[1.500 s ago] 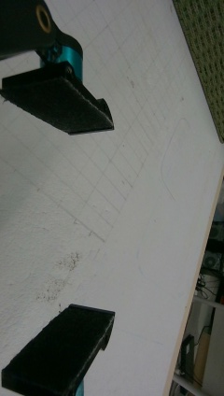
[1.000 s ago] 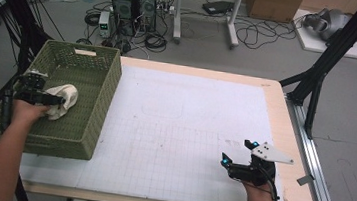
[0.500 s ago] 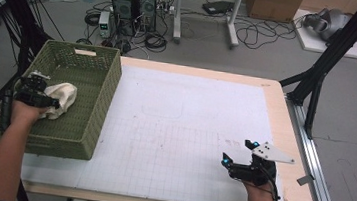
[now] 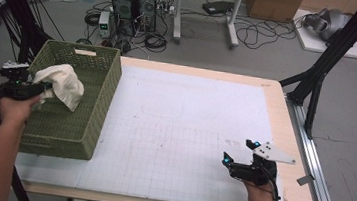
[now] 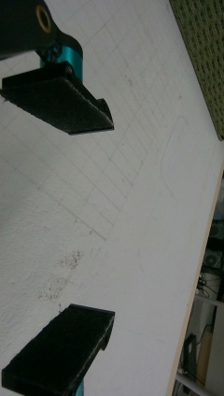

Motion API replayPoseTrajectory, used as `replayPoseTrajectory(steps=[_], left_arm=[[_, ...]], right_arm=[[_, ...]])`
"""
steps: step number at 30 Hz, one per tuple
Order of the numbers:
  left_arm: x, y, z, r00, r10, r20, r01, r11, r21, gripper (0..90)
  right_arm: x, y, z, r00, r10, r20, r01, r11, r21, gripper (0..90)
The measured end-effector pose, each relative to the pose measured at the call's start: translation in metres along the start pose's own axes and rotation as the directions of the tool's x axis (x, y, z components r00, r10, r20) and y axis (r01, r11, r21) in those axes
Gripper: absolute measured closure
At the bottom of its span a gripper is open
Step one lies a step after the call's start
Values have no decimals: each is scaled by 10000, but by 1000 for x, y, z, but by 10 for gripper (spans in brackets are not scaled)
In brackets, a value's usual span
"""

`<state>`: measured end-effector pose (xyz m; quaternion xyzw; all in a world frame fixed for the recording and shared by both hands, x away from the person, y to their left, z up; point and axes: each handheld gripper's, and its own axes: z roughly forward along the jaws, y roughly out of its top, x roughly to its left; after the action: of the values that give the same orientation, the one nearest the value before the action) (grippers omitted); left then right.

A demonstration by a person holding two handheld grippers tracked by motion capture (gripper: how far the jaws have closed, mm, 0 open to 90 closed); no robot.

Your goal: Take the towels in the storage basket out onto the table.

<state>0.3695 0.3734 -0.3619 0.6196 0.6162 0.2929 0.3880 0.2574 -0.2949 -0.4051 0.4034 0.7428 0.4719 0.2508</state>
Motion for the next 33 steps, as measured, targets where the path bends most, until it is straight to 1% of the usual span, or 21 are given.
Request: replayPoseTrajectory(steps=[2,3,5,8,9,10,11,12,14,15,16,18,21,22,24,28,29,30,31,32,33], left_arm=[[1,1,-5,9998,-33,201,41,9992,-407,803],[1,1,-5,9998,-33,201,41,9992,-407,803],[1,2,-13,9988,-63,493,111,9952,-973,803],[1,4,-20,9975,-90,698,191,9892,-1453,803],[1,4,-20,9975,-90,698,191,9892,-1453,803],[0,6,-26,9960,-158,883,319,9825,-1836,804],[0,6,-26,9960,-158,883,319,9825,-1836,804],[-1,8,-32,9942,-149,1068,385,9741,-2228,804],[-3,10,-38,9920,-62,1262,380,9671,-2515,804],[-3,10,-38,9920,-62,1262,380,9671,-2515,804],[-5,12,-42,9900,16,1413,380,9602,-2766,804],[-8,14,-48,9861,46,1659,461,9527,-3003,804],[-11,16,-51,9830,79,1836,509,9483,-3133,804],[-15,19,-55,9790,168,2032,522,9427,-3296,804],[-19,21,-58,9740,255,2252,542,9386,-3407,804],[-30,26,-65,9600,611,2734,448,9299,-3652,804],[-35,27,-66,9549,748,2874,399,9266,-3739,804],[-38,28,-67,9522,822,2942,373,9247,-3789,804],[-38,28,-67,9522,822,2942,373,9247,-3789,804],[-46,30,-70,9428,1013,3175,332,9193,-3921,803],[-46,30,-70,9428,1013,3175,332,9193,-3921,804]], right_arm=[[0,0,0,10000,-39,16,39,10000,0,78],[0,0,0,10000,-39,16,39,10000,0,78],[0,0,0,10000,48,31,-48,10000,6,78],[1,0,0,10000,46,31,-46,10000,6,78],[1,0,0,10000,46,31,-46,10000,6,78],[1,0,0,10000,45,56,-45,10000,34,78],[1,0,0,10000,55,53,-55,10000,30,78],[1,0,0,10000,63,39,-63,10000,23,78],[0,1,-1,10000,26,64,-26,10000,-27,78],[1,1,-1,10000,52,65,-52,10000,-42,78],[1,1,-1,10000,74,50,-74,10000,-50,78],[0,1,-2,10000,32,76,-32,10000,-84,78],[0,1,-2,9999,72,77,-71,9999,-91,78],[0,1,-2,9999,86,81,-85,9999,-86,78],[0,1,-2,10000,56,73,-55,9999,-96,78],[1,1,-2,10000,30,79,-30,10000,-94,78],[1,1,-2,10000,54,75,-54,10000,-80,78],[1,1,-2,10000,52,63,-52,10000,-85,78],[1,1,-2,10000,52,63,-52,10000,-85,78],[1,1,-2,10000,71,59,-70,9999,-71,78],[1,1,-1,10000,66,53,-66,10000,-73,78]])
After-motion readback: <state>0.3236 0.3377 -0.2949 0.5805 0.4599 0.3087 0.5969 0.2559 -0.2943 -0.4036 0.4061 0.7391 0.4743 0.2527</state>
